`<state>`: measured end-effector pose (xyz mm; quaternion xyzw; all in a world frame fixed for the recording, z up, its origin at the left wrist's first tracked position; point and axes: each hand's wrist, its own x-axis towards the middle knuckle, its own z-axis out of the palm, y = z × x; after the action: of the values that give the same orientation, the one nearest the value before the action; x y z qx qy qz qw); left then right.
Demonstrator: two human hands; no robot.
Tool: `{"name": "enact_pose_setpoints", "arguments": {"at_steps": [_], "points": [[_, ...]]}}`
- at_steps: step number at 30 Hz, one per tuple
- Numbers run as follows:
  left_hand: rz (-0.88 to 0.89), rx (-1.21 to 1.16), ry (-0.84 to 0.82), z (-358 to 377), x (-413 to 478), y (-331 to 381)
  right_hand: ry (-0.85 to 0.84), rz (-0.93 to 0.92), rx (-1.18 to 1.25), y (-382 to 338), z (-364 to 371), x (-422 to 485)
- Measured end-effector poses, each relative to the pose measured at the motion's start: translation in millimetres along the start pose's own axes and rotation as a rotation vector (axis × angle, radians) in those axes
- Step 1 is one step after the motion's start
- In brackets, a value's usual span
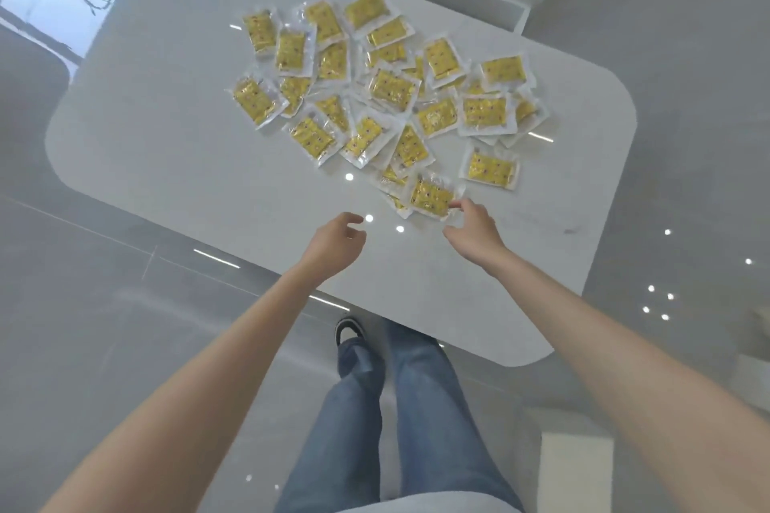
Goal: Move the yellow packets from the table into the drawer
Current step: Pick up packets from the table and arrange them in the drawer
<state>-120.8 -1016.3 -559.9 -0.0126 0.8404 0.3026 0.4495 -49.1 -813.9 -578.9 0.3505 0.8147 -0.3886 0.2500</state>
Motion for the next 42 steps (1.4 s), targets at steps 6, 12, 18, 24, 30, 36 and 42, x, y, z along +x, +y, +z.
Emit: {"name": "enact_pose_setpoints", "arguments": {"at_steps": [6,12,18,24,30,36,42], "points": [[0.007,0.02,0.02,24.9,86.1,15.6,0.013,-0.023,-0.114,14.3,16.9,90.3],[-0.041,-0.051,0.05,51.8,144.3,9.7,0.017,-0.175,-0.299,30.0,38.7,146.2],[-0.121,-0.176,0.156,71.4,174.7,-0.7,0.105,-0.215,-0.563,45.0,58.6,169.4],[-0.249,-0.484,0.254,86.4,204.3,8.8,0.101,-0.094,-0.567,48.9,65.1,175.3],[-0.496,-0.651,0.474,99.9,224.8,22.3,0.087,-0.043,-0.506,58.9,64.1,167.0],[-0.573,-0.567,0.506,108.5,233.1,26.6,0.01,0.139,-0.01,77.8,58.3,156.4],[-0.369,-0.486,0.517,111.7,219.5,5.8,-0.023,0.152,0.292,86.2,52.3,145.6]]}}
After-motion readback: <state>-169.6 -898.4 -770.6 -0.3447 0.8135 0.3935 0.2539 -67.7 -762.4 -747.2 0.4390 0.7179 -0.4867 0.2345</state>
